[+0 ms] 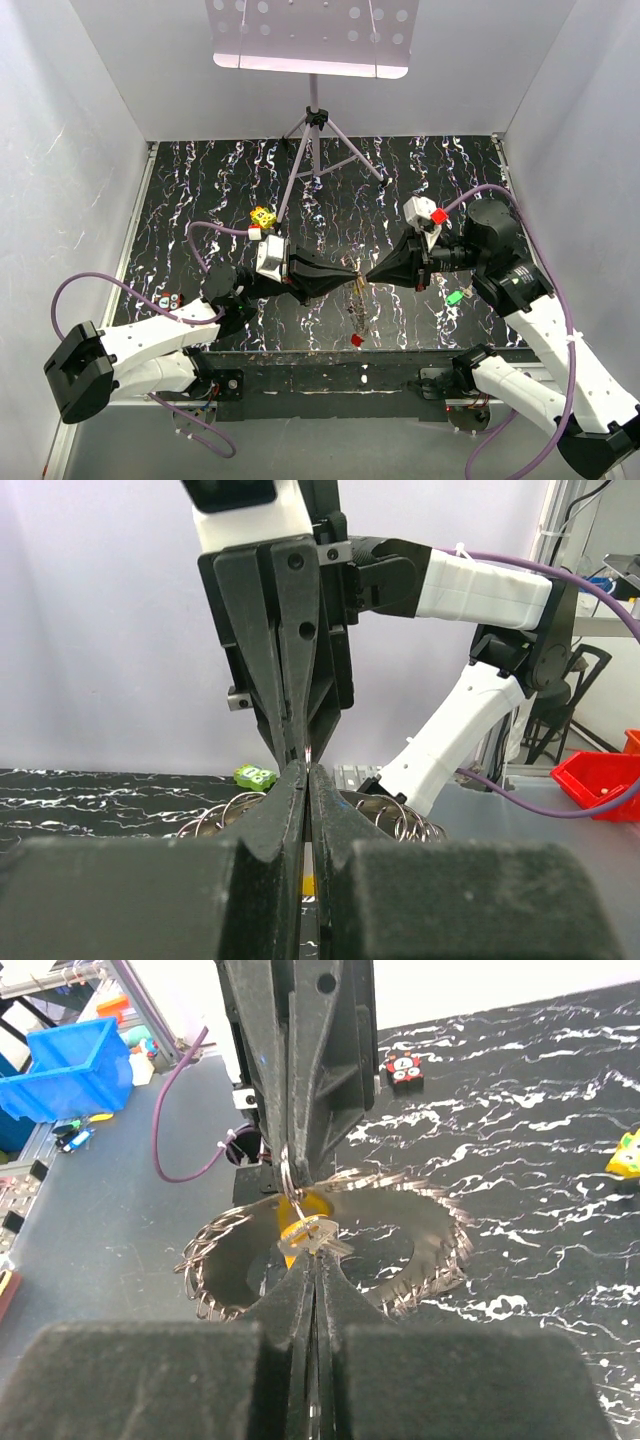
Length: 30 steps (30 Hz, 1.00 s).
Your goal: Put the keys on the keyring
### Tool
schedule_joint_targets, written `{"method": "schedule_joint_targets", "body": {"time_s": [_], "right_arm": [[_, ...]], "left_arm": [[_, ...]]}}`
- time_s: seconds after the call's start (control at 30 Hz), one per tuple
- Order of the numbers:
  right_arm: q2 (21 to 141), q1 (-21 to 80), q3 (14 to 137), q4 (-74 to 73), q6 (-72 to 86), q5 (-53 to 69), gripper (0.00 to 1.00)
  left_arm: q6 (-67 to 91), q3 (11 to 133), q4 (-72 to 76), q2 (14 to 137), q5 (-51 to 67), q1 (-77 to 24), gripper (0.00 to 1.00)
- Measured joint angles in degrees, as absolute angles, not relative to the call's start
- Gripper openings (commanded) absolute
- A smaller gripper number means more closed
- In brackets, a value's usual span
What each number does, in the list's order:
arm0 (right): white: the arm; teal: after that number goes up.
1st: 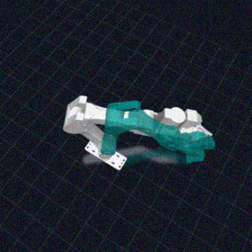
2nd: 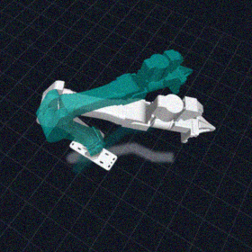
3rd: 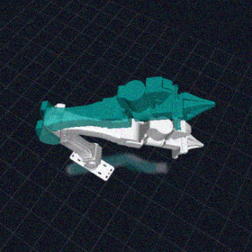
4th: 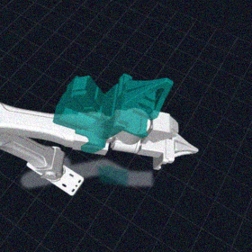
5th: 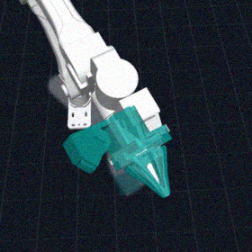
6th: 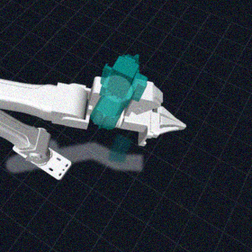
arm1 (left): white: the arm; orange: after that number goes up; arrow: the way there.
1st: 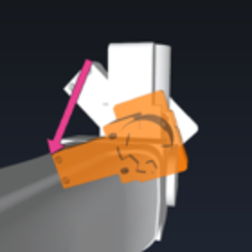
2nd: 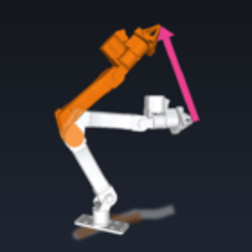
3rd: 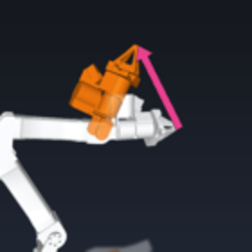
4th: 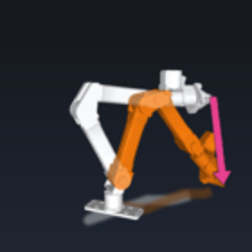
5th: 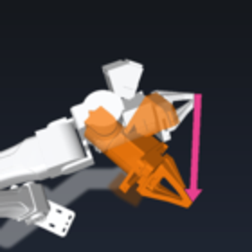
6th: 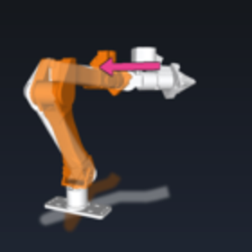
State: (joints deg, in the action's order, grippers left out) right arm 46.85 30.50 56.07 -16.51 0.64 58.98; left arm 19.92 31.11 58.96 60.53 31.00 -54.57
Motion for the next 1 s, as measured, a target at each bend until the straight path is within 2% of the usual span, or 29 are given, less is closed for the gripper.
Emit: {"method": "schedule_joint_targets", "body": {"time_s": [0.17, 0.23, 0.3, 0.37, 0.57, 0.8, 0.9, 1.0], "right_arm": [[48.3, 31.0, 54.5, -15.7, 2.9, 59.6, 0.03], [48.9, 31.2, 54.5, -15.7, 3.2, 59.7, 0.22], [48.8, 31.1, 54.6, -16.4, 2.7, 59.7, 0.45], [48.6, 30.7, 55.2, -18.0, 0.2, 59.8, 0.51], [47.3, 29.5, 60.1, -21.9, -8.8, 62.0, 0.53], [48.3, 29.8, 59.0, -17.7, -7.3, 64.0, 0.5], [49.8, 30.2, 58.1, -16.8, -6.7, 63.0, 0.46], [50.6, 30.5, 57.0, -16.4, -6.1, 62.3, 0.38]], "left_arm": [[20.0, 31.1, 59.3, 61.0, 31.0, -54.6, 0.0], [20.1, 31.1, 59.4, 61.5, 31.0, -54.6, 0.0], [20.1, 31.1, 59.3, 61.7, 31.0, -54.6, 0.0], [19.9, 31.1, 59.2, 61.6, 31.0, -54.6, 0.0], [18.9, 31.1, 56.9, 61.3, 31.5, -54.6, 0.0], [18.6, 31.1, 55.8, 61.3, 32.5, -54.6, 0.0], [18.6, 31.1, 55.7, 61.3, 32.5, -54.6, 0.0], [18.6, 31.1, 55.7, 61.3, 32.6, -54.6, 0.0]]}}
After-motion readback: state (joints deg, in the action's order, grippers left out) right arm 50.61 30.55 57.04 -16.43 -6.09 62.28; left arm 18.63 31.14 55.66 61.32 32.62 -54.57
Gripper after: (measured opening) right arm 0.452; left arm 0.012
